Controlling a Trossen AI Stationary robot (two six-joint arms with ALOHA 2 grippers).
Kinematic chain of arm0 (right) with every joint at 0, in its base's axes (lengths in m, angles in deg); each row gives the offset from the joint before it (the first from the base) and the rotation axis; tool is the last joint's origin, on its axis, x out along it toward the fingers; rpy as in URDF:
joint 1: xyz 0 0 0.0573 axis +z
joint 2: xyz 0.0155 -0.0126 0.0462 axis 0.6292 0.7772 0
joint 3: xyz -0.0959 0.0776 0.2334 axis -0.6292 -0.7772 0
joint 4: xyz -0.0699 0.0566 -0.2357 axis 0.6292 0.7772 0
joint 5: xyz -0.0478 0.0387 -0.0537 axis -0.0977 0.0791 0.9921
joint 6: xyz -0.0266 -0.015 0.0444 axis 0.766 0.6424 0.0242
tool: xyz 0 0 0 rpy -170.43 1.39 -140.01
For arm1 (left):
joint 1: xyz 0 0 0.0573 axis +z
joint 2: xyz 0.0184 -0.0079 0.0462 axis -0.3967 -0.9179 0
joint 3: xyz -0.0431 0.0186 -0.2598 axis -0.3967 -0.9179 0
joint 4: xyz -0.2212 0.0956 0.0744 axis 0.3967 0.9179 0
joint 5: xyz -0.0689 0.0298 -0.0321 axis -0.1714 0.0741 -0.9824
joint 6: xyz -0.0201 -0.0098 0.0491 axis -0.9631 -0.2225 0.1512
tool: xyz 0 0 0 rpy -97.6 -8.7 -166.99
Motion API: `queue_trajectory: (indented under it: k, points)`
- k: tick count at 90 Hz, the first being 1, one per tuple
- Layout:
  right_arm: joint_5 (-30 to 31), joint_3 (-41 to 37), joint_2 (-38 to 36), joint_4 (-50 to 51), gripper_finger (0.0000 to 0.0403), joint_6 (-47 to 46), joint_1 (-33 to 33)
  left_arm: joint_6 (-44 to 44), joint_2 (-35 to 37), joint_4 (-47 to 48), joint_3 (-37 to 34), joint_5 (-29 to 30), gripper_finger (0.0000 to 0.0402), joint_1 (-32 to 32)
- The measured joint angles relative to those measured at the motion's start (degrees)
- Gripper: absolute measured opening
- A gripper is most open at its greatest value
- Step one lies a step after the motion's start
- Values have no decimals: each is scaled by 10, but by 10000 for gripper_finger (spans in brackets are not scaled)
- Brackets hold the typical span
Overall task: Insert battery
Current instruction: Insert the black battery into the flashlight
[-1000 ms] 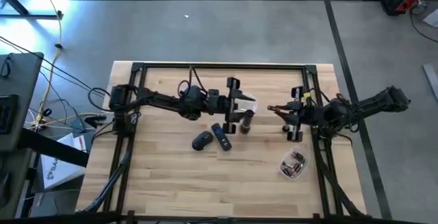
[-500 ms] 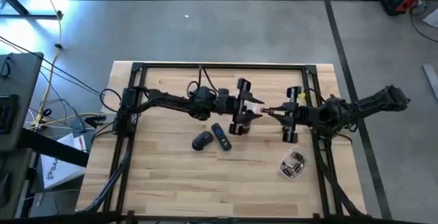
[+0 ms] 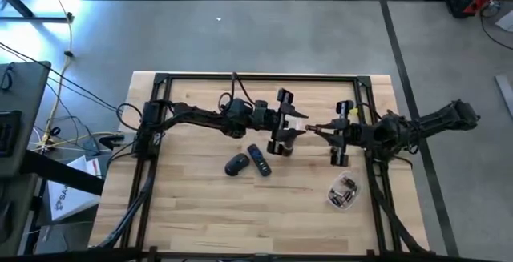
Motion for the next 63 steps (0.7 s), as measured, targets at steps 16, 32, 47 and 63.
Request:
queue_trajectory:
  k: [16,32,47,63]
  points:
    - [4,0,16,-4,10,0,-4,35,0,13,0,2,160,-8]
    - [6,0,23,-13,10,-2,-8,40,0,13,0,5,157,-13]
    - [3,0,22,-16,10,-3,-8,46,0,12,0,6,138,-13]
    - [2,0,22,-17,10,-3,-8,51,0,12,0,22,93,-13]
